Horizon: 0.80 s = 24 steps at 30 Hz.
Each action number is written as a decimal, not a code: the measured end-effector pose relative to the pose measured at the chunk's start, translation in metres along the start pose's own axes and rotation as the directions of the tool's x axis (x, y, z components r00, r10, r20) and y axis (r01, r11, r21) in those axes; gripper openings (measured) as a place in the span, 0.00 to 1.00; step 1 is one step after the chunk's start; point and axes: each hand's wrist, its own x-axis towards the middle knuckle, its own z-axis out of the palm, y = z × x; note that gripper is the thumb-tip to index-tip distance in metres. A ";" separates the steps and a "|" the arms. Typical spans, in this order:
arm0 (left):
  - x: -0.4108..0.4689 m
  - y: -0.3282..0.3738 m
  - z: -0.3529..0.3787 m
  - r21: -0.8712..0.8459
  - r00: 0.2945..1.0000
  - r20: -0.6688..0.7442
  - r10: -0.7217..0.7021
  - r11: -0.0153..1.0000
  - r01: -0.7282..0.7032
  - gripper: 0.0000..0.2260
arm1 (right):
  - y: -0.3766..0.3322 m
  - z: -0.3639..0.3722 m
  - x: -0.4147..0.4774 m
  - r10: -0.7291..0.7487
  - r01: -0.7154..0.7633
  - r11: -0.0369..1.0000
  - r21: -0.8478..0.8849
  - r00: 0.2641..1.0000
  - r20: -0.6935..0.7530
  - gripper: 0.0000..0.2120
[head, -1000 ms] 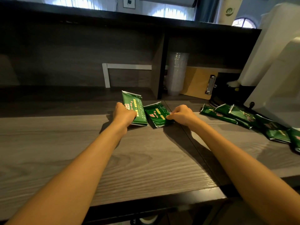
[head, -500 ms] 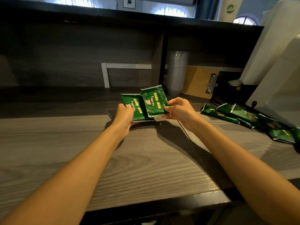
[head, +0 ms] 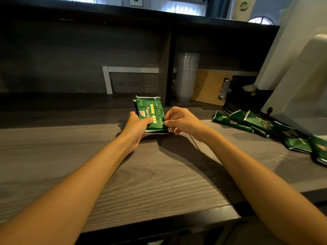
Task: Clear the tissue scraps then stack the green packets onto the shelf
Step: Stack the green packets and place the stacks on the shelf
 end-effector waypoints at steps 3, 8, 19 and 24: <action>0.000 0.003 0.004 -0.010 1.000 0.014 -0.026 1.000 0.026 0.18 | 0.005 -0.015 0.004 0.064 -0.064 0.998 -0.001 0.991 -0.120 0.07; -0.004 0.013 0.043 0.027 0.997 0.069 -0.029 0.999 0.027 0.18 | 0.032 -0.055 0.010 0.061 -0.285 0.879 -0.382 0.862 -0.503 0.11; -0.011 0.019 0.126 -0.015 0.993 0.102 -0.059 0.998 0.061 0.17 | 0.042 -0.081 0.002 0.187 -0.476 0.804 -0.357 0.772 -0.607 0.20; -0.002 0.018 0.144 -0.031 0.993 0.110 -0.051 0.998 0.054 0.18 | 0.047 -0.127 -0.024 0.152 -0.487 0.770 -0.412 0.768 -0.622 0.17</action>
